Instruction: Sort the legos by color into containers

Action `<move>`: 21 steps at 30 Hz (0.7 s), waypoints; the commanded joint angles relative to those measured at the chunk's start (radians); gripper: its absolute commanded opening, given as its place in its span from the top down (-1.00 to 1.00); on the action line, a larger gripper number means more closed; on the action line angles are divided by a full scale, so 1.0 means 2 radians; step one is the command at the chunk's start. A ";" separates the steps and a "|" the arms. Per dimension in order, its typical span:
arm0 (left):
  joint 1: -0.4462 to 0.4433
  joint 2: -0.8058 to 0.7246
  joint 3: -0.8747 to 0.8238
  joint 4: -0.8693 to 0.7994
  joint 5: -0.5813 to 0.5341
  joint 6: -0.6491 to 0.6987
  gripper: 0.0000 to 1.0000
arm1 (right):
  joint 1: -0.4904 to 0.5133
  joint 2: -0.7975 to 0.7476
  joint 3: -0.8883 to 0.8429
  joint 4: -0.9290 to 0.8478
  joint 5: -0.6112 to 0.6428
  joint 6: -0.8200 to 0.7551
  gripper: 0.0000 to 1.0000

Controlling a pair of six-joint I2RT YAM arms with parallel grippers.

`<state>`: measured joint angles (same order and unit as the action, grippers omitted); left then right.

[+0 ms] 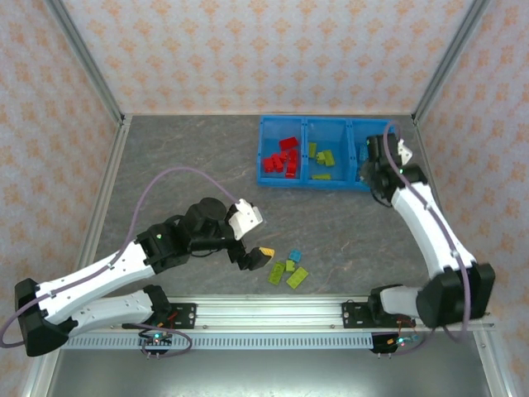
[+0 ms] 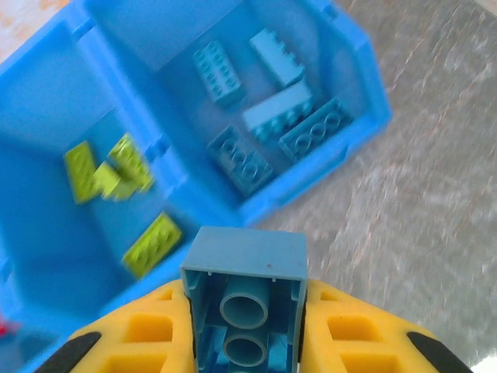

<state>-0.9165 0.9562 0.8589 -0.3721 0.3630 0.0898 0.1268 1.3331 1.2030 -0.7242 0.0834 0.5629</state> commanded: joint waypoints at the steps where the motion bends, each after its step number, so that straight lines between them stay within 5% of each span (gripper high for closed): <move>1: -0.003 -0.006 0.031 -0.013 -0.035 -0.029 -1.00 | -0.044 0.075 0.047 0.019 -0.050 -0.046 0.50; 6: -0.003 -0.015 0.035 -0.050 -0.086 -0.070 -1.00 | -0.078 0.204 0.144 0.009 -0.104 -0.046 0.41; 11: -0.003 0.003 0.037 -0.071 -0.134 -0.159 -1.00 | -0.083 0.279 0.247 -0.052 -0.107 -0.055 -0.07; 16: -0.004 0.040 0.037 -0.073 -0.135 -0.223 -1.00 | -0.083 0.230 0.239 -0.061 -0.102 -0.043 -0.21; 21: -0.012 0.095 0.055 -0.079 -0.112 -0.243 -1.00 | -0.082 0.113 0.150 -0.054 -0.173 -0.029 -0.32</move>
<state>-0.9226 1.1065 0.9199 -0.4931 0.1333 -0.3317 -0.0357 1.7042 1.5738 -0.7944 -0.1745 0.4862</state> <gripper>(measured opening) 0.998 0.651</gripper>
